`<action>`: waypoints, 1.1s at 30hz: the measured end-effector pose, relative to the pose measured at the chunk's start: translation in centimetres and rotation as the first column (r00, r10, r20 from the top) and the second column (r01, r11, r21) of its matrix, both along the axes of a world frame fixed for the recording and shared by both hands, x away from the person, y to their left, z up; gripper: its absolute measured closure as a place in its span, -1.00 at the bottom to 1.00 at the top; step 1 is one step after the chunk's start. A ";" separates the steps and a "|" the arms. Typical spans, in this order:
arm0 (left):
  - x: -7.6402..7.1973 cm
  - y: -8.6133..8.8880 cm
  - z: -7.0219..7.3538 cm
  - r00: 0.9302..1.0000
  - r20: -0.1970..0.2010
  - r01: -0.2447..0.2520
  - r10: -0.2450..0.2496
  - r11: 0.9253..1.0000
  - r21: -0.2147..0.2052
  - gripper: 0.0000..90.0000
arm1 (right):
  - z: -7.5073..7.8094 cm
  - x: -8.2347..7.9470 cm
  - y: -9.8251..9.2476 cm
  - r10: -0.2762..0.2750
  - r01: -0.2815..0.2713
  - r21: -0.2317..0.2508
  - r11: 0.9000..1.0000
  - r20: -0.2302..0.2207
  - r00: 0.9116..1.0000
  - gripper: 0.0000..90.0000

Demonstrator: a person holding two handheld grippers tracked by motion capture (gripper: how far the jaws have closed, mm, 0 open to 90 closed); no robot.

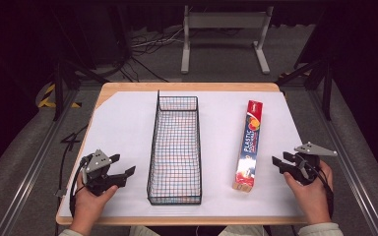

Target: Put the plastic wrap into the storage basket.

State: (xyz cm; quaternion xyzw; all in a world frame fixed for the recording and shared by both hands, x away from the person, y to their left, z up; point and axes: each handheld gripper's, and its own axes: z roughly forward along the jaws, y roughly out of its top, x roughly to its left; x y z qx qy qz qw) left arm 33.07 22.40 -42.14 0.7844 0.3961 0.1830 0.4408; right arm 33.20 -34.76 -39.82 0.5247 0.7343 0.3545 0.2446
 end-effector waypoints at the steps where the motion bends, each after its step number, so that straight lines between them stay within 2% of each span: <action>1: -0.1 0.0 -0.1 1.000 -0.003 -0.013 0.013 1.000 -0.021 -0.38 | 0.0 0.1 0.0 0.001 -0.001 -0.003 1.000 -0.010 1.000 0.15; 2: -0.2 -0.1 -0.2 0.999 -0.006 -0.035 0.035 0.999 -0.025 -0.38 | -0.1 0.1 0.0 0.008 -0.008 -0.009 1.000 -0.013 1.000 0.19; 3: -0.5 -0.4 -0.2 0.998 0.012 -0.058 0.058 0.998 -0.005 -0.40 | -0.2 0.2 0.0 0.012 -0.012 -0.010 1.000 -0.016 1.000 0.19; 5: -1.0 -1.0 -0.1 0.998 0.040 -0.048 0.048 0.999 0.016 -0.40 | -0.2 0.3 0.1 0.014 -0.014 -0.001 1.000 -0.030 0.999 0.19; 9: -1.3 -1.2 0.1 0.998 0.053 -0.037 0.037 0.999 0.002 -0.41 | -0.2 0.6 0.4 0.015 -0.014 0.006 1.000 -0.042 0.999 0.12; 11: -1.3 -1.1 -0.1 0.999 0.038 -0.024 0.024 1.000 -0.011 -0.42 | -0.2 0.7 0.6 0.023 -0.023 -0.005 1.000 -0.044 0.999 0.07; 12: -1.1 -0.9 -0.3 1.000 0.017 -0.017 0.018 0.999 -0.034 -0.42 | -0.2 0.8 0.7 0.027 -0.028 -0.018 0.999 -0.038 0.999 0.03; 14: -0.9 -0.5 -0.5 1.000 -0.007 -0.018 0.017 0.998 -0.061 -0.43 | -0.3 0.8 0.9 0.022 -0.022 -0.010 1.000 -0.019 1.000 0.00; 16: -1.0 -0.2 -0.5 1.000 -0.007 -0.020 0.019 0.997 -0.075 -0.43 | -0.2 1.0 1.1 0.034 -0.033 0.009 0.999 -0.022 0.999 -0.01; 17: -1.1 0.0 -0.4 1.000 -0.011 -0.027 0.026 0.995 -0.092 -0.43 | -0.1 1.0 1.2 0.029 -0.028 0.009 1.000 -0.030 0.999 -0.01; 18: -1.1 0.0 -0.4 1.000 -0.011 -0.027 0.026 0.995 -0.092 -0.43 | 0.2 1.1 1.2 0.036 -0.036 -0.008 0.999 -0.027 0.999 -0.03; 21: -1.3 0.3 -0.1 0.999 -0.001 -0.054 0.054 0.992 -0.115 -0.43 | 1.1 1.3 1.2 0.040 -0.040 -0.017 0.999 0.016 0.999 -0.10; 24: -1.2 0.5 -0.2 0.998 -0.005 -0.055 0.055 0.992 -0.116 -0.43 | 1.7 1.5 1.3 0.035 -0.034 -0.024 0.999 0.024 0.999 -0.12; 25: -1.1 0.5 -0.3 0.998 -0.010 -0.061 0.060 0.991 -0.117 -0.43 | 2.2 1.8 1.4 0.017 -0.018 -0.071 0.997 -0.008 1.000 -0.15; 26: -1.1 0.5 -0.3 0.998 -0.006 -0.063 0.063 0.992 -0.113 -0.43 | 2.4 2.0 1.5 0.016 -0.018 -0.082 0.996 -0.020 1.000 -0.17; 27: -1.2 0.4 -0.3 0.998 0.002 -0.070 0.070 0.992 -0.105 -0.43 | 2.7 2.2 1.5 0.017 -0.019 -0.083 0.996 -0.028 0.999 -0.18; 29: -1.5 0.1 -0.1 0.995 0.054 -0.075 0.079 0.995 -0.065 -0.42 | 3.6 2.6 1.7 -0.001 -0.003 -0.056 0.998 -0.065 0.998 -0.15; 31: -1.6 0.0 0.0 0.994 0.082 -0.072 0.076 0.996 -0.047 -0.42 | 4.5 3.0 2.1 -0.005 0.001 -0.043 0.999 -0.084 0.996 -0.13; 33: -1.6 0.0 0.0 0.994 0.081 -0.066 0.070 0.997 -0.051 -0.42 | 5.0 3.3 2.4 -0.008 0.004 -0.040 0.999 -0.091 0.996 -0.12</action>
